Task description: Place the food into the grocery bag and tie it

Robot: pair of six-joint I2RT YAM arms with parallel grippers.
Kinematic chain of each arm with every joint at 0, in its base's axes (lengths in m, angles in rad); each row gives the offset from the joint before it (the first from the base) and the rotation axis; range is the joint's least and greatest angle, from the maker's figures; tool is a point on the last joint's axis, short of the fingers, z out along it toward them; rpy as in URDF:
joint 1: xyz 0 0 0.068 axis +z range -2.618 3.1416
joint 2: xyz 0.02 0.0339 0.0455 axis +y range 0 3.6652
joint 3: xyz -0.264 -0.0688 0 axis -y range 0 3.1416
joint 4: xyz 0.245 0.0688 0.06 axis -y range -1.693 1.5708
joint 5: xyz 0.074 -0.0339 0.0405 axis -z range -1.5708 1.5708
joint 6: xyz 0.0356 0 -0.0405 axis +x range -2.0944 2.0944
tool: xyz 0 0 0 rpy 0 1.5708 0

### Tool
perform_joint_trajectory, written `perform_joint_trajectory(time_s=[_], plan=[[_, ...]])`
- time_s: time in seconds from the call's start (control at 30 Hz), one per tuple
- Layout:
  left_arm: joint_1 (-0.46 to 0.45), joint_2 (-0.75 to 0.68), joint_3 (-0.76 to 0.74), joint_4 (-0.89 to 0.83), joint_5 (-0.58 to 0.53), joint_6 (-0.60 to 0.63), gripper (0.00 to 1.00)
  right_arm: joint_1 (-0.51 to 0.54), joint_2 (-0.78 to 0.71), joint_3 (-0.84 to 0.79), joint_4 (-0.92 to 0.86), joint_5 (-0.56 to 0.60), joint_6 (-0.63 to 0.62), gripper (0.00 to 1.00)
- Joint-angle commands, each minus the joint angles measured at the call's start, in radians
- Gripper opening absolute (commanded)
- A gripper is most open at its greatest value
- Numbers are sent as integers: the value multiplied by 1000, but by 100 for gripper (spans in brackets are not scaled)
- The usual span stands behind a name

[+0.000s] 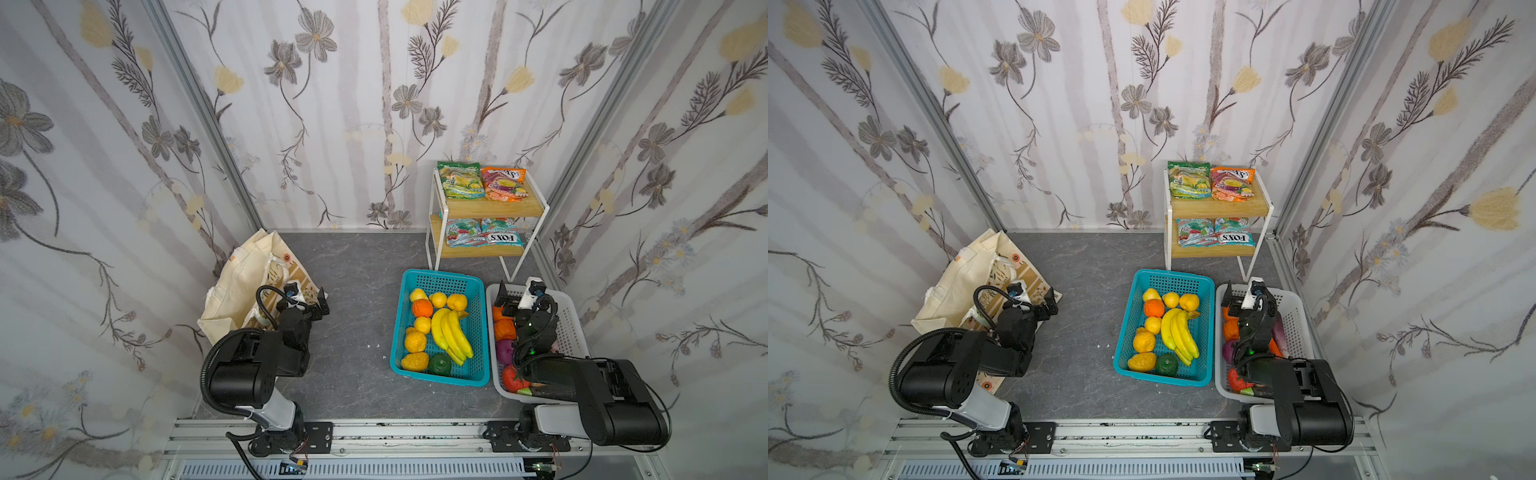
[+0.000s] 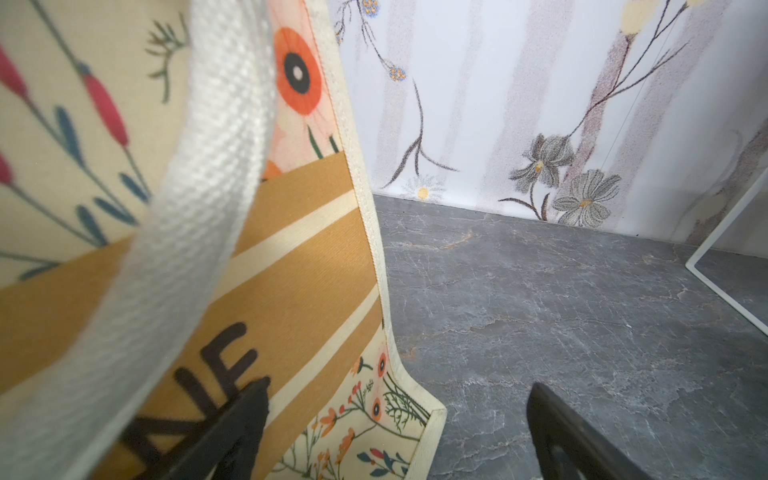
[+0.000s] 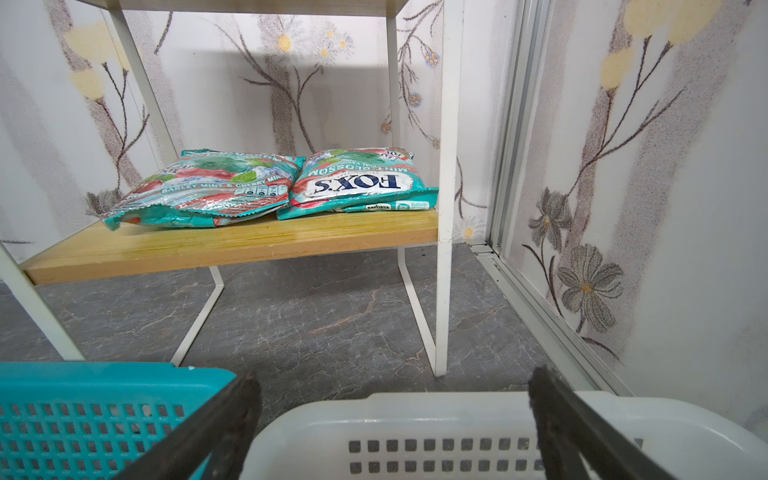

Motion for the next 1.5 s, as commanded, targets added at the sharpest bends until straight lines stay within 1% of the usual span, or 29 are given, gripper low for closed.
perform_joint_trajectory(time_s=[0.0, 0.1, 0.13, 0.17, 0.23, 0.27, 0.33, 0.43, 0.53, 0.6, 0.73, 0.77, 0.83, 0.9, 0.97, 1.07, 1.17, 1.23, 1.27, 1.33, 1.4, 1.47], plan=[[2, 2, 4, 42, -8, 8, 100, -1, -2, 5, 36, -11, 2, 100], [0, -6, 0, 45, -22, 0, 100, -1, -10, -7, 51, 6, 9, 100], [-3, -29, -9, 44, -28, 3, 100, -2, -21, -20, 68, 13, 15, 100], [-17, -85, -28, 42, -54, 16, 100, -2, -42, -37, 83, 14, 14, 100], [-46, -212, -74, 20, -124, 28, 100, -1, -123, -50, 37, 17, 13, 100], [-57, -270, -86, -6, -140, 29, 100, -1, -182, -46, -23, 24, 13, 100], [-73, -356, -82, -90, -125, 18, 100, -1, -299, -25, -174, 36, 34, 100], [-126, -418, -76, -135, -115, 29, 100, -1, -442, 8, -336, 9, 83, 100], [-199, -470, -34, -249, -107, 31, 100, -2, -567, 34, -495, -16, 212, 100], [-260, -502, 9, -329, -103, 9, 100, -4, -645, 36, -562, -58, 280, 100], [-392, -541, 134, -517, -107, -60, 100, -4, -763, 34, -626, -169, 352, 100], [-430, -550, 186, -588, -120, -82, 100, -3, -781, 43, -641, -211, 368, 100], [-471, -558, 313, -747, -126, -127, 100, 1, -789, 76, -667, -302, 395, 100], [-491, -540, 503, -984, -168, -193, 100, 25, -767, 139, -730, -358, 421, 100], [-491, -507, 686, -1194, -189, -239, 100, 75, -734, 202, -797, -375, 420, 100], [-489, -459, 922, -1472, -247, -282, 100, 193, -691, 269, -864, -326, 407, 100], [-479, -427, 1095, -1673, -295, -296, 100, 331, -634, 325, -895, -253, 381, 100], [-457, -391, 1188, -1811, -347, -295, 100, 414, -585, 366, -905, -229, 366, 100], [-429, -375, 1224, -1875, -374, -295, 100, 453, -558, 388, -910, -215, 361, 100], [-344, -358, 1267, -1987, -377, -326, 100, 524, -516, 418, -899, -198, 351, 100], [-248, -367, 1257, -2031, -369, -328, 100, 586, -469, 438, -869, -193, 346, 100], [-170, -364, 1245, -2065, -365, -326, 100, 628, -420, 453, -839, -198, 347, 100]])
